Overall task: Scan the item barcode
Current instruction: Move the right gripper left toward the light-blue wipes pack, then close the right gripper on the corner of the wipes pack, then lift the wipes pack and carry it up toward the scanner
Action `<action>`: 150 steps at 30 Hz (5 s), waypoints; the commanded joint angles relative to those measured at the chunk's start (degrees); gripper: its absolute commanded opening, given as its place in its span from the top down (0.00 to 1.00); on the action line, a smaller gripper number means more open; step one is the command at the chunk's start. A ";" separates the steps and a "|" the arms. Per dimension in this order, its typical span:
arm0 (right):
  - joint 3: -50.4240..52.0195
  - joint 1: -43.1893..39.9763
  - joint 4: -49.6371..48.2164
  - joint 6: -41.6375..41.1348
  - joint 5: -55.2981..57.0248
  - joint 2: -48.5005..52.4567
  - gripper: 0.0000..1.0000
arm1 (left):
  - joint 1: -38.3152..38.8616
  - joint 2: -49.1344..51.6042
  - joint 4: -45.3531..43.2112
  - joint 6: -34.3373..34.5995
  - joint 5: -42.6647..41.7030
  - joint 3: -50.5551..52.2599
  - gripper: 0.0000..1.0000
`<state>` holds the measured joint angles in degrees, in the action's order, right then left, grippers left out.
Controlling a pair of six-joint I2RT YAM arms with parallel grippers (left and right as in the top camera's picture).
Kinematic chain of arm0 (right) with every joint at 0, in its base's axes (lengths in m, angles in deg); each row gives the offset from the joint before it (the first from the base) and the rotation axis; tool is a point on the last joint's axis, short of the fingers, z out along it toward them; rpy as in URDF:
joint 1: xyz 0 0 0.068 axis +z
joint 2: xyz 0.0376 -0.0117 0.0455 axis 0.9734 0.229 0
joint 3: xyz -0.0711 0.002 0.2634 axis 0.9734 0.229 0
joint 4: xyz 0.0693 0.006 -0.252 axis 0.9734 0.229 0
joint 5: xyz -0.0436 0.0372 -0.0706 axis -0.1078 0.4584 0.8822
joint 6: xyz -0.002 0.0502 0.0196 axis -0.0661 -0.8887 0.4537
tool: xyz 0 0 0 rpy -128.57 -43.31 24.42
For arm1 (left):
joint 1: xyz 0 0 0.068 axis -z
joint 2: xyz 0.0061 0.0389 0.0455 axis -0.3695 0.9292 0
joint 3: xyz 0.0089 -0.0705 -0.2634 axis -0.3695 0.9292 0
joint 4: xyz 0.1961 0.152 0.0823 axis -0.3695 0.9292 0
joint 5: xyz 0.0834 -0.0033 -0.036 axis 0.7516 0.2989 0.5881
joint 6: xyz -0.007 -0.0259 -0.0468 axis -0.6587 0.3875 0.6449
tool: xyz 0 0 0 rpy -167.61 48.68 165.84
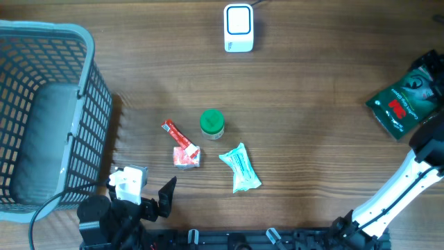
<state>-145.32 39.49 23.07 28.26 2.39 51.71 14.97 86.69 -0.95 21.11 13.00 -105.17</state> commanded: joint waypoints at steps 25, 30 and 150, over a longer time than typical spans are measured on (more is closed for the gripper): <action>23.45 13.44 17.27 7.63 -9.55 -85.33 0.01 | -0.15 -0.20 -0.17 -0.72 -0.90 0.13 0.00; 43.52 13.44 12.96 9.03 -10.93 -90.27 0.01 | -0.15 -0.20 -0.20 -0.72 -0.90 0.13 0.00; 61.75 48.48 -56.48 -17.14 -54.77 -44.35 0.95 | -0.15 -0.20 -0.17 -0.72 -0.90 0.13 0.00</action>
<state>-83.21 87.79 -28.51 -3.19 -68.91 8.11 14.97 86.64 -0.90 21.11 13.00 -105.17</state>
